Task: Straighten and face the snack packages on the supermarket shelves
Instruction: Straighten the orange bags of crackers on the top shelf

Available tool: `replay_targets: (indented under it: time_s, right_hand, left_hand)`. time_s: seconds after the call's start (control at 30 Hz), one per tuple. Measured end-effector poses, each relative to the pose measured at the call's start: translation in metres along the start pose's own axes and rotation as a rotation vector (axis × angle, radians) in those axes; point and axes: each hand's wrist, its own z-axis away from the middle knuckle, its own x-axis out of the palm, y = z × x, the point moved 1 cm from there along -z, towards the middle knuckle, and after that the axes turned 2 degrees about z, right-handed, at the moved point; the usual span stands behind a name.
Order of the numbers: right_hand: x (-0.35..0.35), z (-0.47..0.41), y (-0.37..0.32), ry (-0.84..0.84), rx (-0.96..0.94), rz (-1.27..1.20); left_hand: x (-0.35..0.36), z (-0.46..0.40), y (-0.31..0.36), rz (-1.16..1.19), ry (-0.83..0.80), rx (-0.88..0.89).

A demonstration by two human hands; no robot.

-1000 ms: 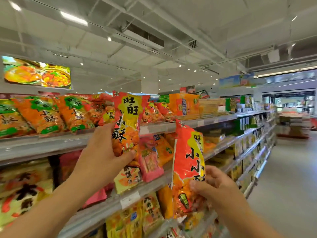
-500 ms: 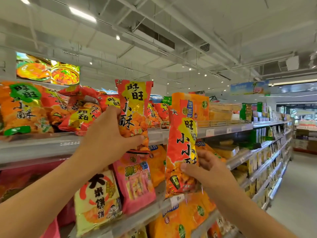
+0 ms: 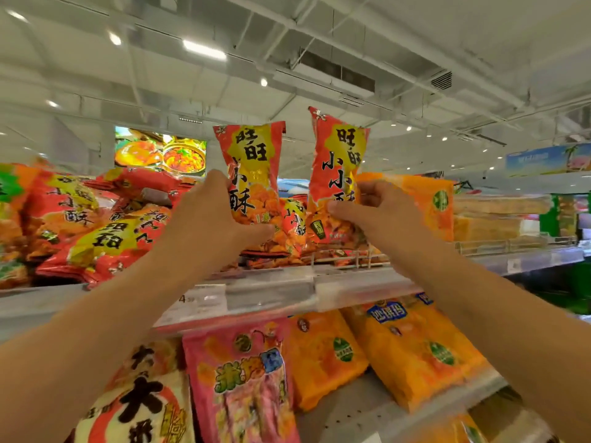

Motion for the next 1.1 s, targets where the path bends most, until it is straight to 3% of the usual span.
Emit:
replay_targets:
  time_s: [0.3,0.43,0.53,0.8,1.1]
  right_hand:
    - [0.025,-0.059,0.062,-0.207,-0.105,0.116]
    - [0.035,-0.065,0.070,-0.346,-0.179,0.476]
    - [0.034,-0.067,0.069,-0.393,-0.213,0.589]
    - [0.036,-0.041,0.077,-0.171,-0.478,0.655]
    - [0.045,-0.025,0.081,-0.128,-0.470,0.803]
  left_hand:
    - [0.054,-0.009,0.017,-0.243,-0.005,-0.182]
    - [0.060,-0.004,0.012,-0.316,-0.056,-0.233]
    - [0.056,-0.002,0.012,-0.334,-0.103,-0.251]
    - [0.058,0.011,0.009,-0.324,-0.104,-0.108]
    - [0.058,0.018,0.013,-0.443,-0.033,-0.034]
